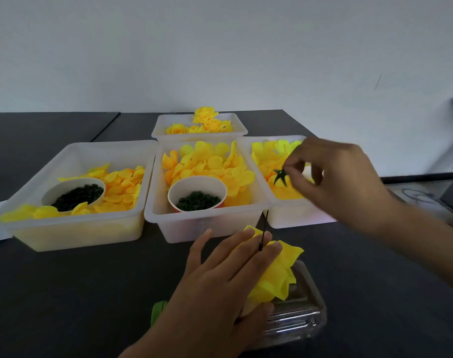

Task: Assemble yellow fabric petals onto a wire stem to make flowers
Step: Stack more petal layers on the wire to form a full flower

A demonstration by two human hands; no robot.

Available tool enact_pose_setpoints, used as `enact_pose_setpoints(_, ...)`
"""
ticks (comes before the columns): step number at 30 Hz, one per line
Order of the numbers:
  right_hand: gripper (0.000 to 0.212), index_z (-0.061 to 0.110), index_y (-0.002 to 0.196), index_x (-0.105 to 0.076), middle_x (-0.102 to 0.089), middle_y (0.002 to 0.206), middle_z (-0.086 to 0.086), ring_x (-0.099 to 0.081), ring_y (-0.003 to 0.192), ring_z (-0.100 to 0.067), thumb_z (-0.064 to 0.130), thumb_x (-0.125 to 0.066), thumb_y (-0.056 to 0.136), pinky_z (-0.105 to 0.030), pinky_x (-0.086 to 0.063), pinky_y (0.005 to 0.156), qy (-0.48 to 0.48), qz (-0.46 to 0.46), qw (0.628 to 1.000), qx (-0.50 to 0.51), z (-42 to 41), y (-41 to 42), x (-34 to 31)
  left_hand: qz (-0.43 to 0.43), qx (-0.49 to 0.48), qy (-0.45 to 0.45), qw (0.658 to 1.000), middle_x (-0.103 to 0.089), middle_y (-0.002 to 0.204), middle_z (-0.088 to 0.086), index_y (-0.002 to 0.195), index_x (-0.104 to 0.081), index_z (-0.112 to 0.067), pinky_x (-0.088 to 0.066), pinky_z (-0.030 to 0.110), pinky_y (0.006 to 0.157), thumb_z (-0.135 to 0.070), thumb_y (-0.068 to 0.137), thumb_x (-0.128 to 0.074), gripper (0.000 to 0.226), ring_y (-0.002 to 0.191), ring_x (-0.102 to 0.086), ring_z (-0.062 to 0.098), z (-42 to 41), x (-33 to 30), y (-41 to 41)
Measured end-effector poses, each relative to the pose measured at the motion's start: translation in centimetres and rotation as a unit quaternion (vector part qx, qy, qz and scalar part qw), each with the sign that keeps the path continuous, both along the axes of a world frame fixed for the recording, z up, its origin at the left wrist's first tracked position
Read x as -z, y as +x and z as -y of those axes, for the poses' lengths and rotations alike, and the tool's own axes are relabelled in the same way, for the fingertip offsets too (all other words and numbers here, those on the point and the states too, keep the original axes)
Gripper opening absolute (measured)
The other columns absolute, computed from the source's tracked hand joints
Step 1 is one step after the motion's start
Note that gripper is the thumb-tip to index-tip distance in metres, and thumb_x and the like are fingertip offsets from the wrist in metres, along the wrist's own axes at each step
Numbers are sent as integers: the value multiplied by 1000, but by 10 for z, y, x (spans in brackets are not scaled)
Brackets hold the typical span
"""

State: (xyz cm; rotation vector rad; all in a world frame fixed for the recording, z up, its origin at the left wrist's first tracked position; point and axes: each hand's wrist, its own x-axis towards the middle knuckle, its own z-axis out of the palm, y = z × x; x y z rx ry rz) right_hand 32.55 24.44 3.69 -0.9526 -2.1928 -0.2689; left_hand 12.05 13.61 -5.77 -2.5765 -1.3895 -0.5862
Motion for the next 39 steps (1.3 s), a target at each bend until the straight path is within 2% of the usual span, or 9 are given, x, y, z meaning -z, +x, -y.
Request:
enact_pose_setpoints(5, 9, 11, 75, -64, -58, 73, 2, -37, 58, -3, 8, -63, 84, -34, -39, 44, 39, -34, 995, -90, 45, -23, 11, 1, 3, 23, 1000, -46, 147, -15, 144, -38, -32, -44, 57, 99, -60, 87, -41, 63, 137, -41, 9, 0, -1, 0)
enact_pose_setpoints(8, 10, 7, 73, -62, -58, 74, 1, -34, 58, -1, 3, -64, 82, -35, -39, 43, 49, -31, 992, -113, 49, -23, 17, -4, 1, 28, 1000, -48, 144, -14, 143, -36, -31, -44, 58, 98, -60, 87, -41, 63, 136, -43, 10, 0, -1, 0)
enact_pose_setpoints(16, 14, 5, 71, -62, -60, 72, -4, -43, 49, -19, 4, -61, 85, -35, -39, 43, 111, -32, 989, -91, 41, -18, 28, -11, -5, 12, 1000, -47, 145, -17, 143, -39, -34, -43, 59, 99, -61, 88, -40, 62, 137, -42, 8, 2, -4, -1)
enact_pose_setpoints(21, 20, 2, 68, -63, -62, 72, -9, -51, 48, -30, 6, -63, 87, -36, -43, 44, 167, 16, 979, -111, 36, -14, 40, -8, -3, 9, 1000, -49, 143, -17, 141, -38, -34, -42, 61, 99, -61, 87, -42, 60, 136, -43, 8, 2, -5, -1)
enact_pose_setpoints(30, 15, 13, 85, -53, -64, 81, -7, -52, 59, -24, 7, -67, 86, -35, -43, 49, 186, 14, 969, -159, 38, -6, 42, -3, -5, 6, 1000, -46, 145, -18, 142, -36, -35, -36, 61, 104, -60, 89, -42, 60, 139, -39, 7, 3, -3, -3)
enact_pose_setpoints(34, 6, 10, 84, -60, -65, 83, -9, -54, 61, -24, 9, -64, 88, -35, -45, 51, 173, 75, 967, -173, 41, -3, 40, -2, -9, 6, 1000, -47, 144, -18, 142, -37, -35, -35, 61, 105, -60, 89, -42, 59, 138, -39, 8, 3, -3, -2)
enact_pose_setpoints(36, 15, 10, 82, -67, -64, 86, -8, -55, 64, -21, 19, -60, 92, -31, -45, 55, 136, 102, 968, -182, 43, -2, 40, -2, -10, 3, 1000, -46, 145, -17, 142, -38, -34, -35, 61, 105, -59, 89, -42, 59, 139, -39, 8, 4, -3, -2)
enact_pose_setpoints(37, 17, 13, 85, -65, -62, 88, -4, -54, 66, -16, 26, -57, 94, -27, -44, 57, 93, 96, 974, -185, 45, -2, 39, -2, -10, -1, 1000, -45, 146, -17, 142, -38, -35, -35, 61, 105, -59, 89, -43, 59, 139, -38, 8, 4, -3, -2)
enact_pose_setpoints(39, 14, 23, 90, -56, -55, 88, 9, -49, 69, -3, 36, -56, 92, -18, -41, 60, -25, 7, 984, -177, 50, -6, 37, -10, -12, -7, 1000, -43, 147, -17, 144, -36, -36, -35, 61, 105, -59, 89, -42, 59, 141, -36, 9, 4, -4, -3)
